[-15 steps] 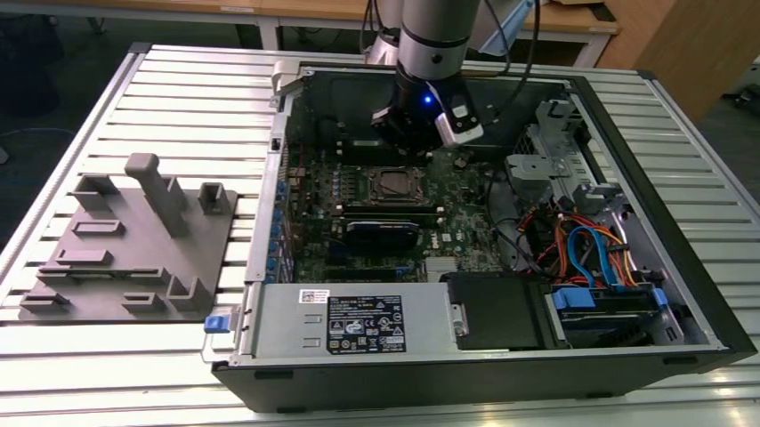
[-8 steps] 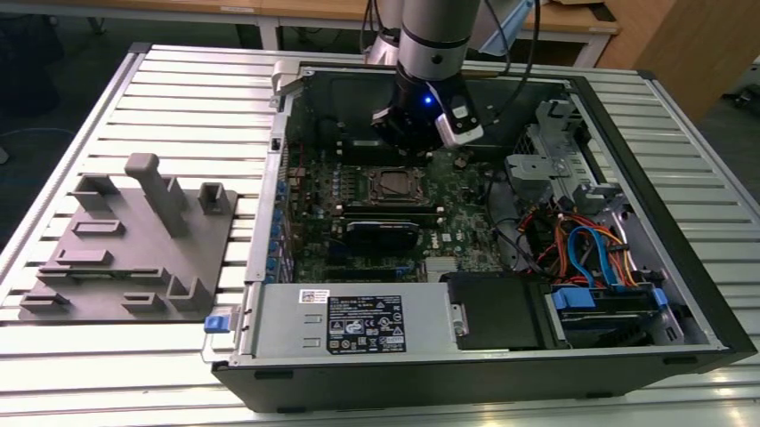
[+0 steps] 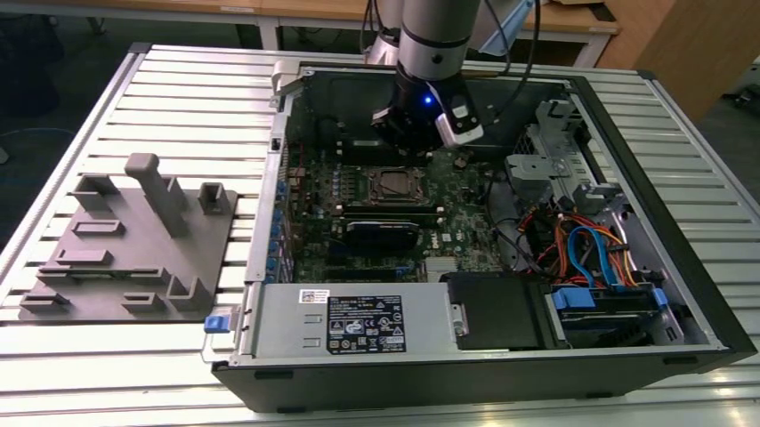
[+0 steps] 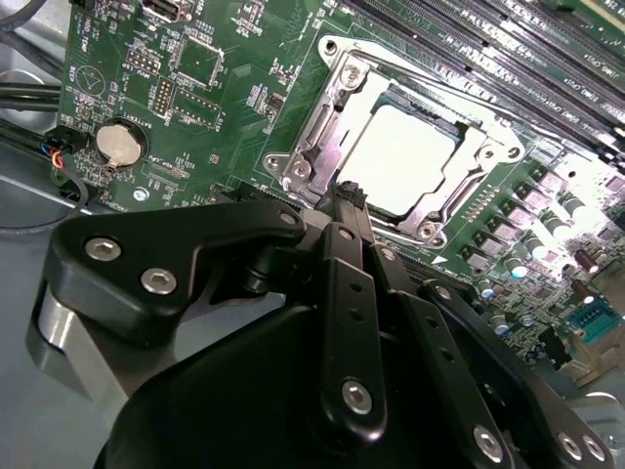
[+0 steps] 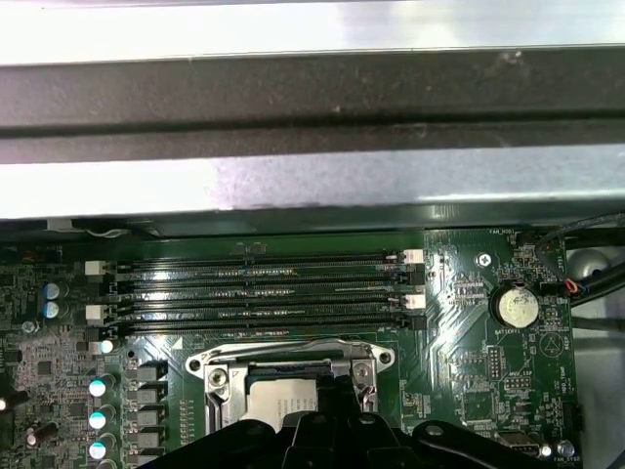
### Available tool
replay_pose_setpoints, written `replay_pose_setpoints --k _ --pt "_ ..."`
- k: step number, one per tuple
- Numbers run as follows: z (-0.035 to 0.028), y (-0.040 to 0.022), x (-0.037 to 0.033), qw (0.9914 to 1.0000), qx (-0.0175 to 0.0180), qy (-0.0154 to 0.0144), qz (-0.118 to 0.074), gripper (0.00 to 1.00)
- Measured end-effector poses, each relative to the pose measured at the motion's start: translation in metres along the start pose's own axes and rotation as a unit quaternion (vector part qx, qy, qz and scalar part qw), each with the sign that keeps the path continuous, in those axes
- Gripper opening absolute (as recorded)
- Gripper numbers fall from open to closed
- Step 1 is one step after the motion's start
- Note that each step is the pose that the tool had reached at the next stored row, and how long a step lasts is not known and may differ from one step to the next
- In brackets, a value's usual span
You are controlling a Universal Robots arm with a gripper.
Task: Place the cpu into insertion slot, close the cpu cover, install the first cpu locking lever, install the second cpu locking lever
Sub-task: 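Install the second cpu locking lever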
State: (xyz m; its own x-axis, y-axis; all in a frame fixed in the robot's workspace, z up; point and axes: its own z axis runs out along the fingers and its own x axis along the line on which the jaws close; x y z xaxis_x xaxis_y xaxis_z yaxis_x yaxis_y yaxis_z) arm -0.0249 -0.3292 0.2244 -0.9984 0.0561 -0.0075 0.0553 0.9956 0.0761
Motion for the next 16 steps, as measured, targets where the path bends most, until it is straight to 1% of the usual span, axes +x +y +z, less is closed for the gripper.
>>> replay_pose_setpoints --k 2,6,11,16 --pt "-0.0024 0.0003 -0.0001 1.00000 -0.0001 -0.0001 0.000 0.10" --pt "-0.0093 0.0008 -0.0001 1.00000 0.0000 0.0000 0.000 0.10" --pt "-0.0096 0.0002 -0.0002 1.00000 -0.0001 0.0000 0.000 0.10" --pt "-0.0097 -0.0034 -0.0004 1.00000 -0.0001 0.0000 0.000 0.10"
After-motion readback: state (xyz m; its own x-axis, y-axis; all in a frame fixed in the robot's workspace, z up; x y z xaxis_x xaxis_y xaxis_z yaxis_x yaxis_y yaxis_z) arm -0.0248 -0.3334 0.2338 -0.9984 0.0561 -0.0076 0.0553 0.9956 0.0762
